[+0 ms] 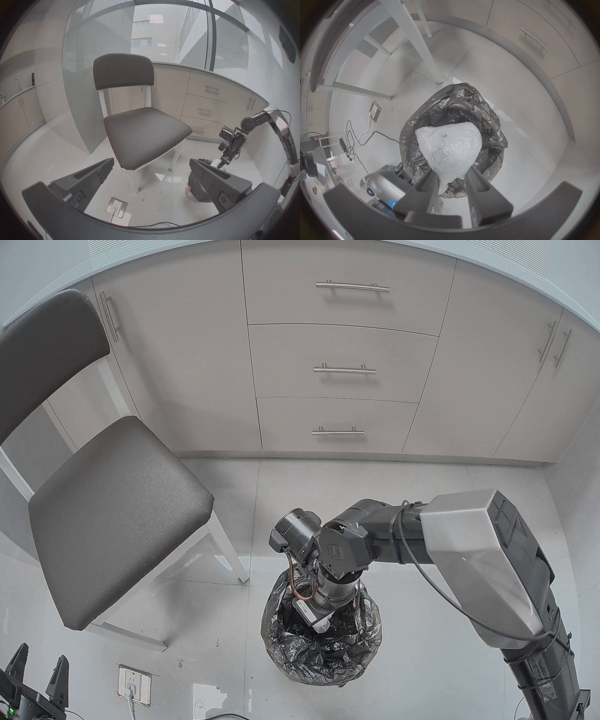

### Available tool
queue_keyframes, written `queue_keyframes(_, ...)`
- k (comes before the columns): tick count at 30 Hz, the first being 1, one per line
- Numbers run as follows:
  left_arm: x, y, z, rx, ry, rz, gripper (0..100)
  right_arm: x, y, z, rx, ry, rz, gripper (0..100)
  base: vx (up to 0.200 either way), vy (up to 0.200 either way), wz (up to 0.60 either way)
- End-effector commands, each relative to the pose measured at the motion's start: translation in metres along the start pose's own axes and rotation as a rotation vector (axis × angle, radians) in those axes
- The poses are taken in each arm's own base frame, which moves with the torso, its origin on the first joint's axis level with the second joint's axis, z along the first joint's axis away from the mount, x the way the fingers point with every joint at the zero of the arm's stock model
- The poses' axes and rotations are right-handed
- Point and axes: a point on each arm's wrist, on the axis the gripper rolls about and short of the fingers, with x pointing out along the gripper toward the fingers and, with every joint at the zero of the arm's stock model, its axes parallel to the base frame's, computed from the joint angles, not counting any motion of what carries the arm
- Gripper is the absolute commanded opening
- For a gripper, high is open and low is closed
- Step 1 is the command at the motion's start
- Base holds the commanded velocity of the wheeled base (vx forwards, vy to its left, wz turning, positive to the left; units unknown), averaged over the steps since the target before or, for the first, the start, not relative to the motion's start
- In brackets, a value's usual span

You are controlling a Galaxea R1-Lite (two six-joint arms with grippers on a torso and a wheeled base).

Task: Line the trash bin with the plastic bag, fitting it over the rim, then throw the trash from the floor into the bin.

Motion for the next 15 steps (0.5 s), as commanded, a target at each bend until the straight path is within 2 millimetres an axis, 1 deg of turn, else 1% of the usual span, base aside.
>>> queue_keyframes(1, 0.0001, 0.0, 0.0, 0.001, 0.0, 0.0, 100, 0.0113, 0.0019, -0.0014, -0.002, 0.011, -0.003, 0, 0.0, 0.0, 0.0)
queue_keyframes(15, 0.0001, 0.0, 0.0, -0.001, 0.0, 0.0, 100, 0.0147, 0.0025, -0.0019, 0.005, 0.014, -0.008, 0, 0.0, 0.0, 0.0)
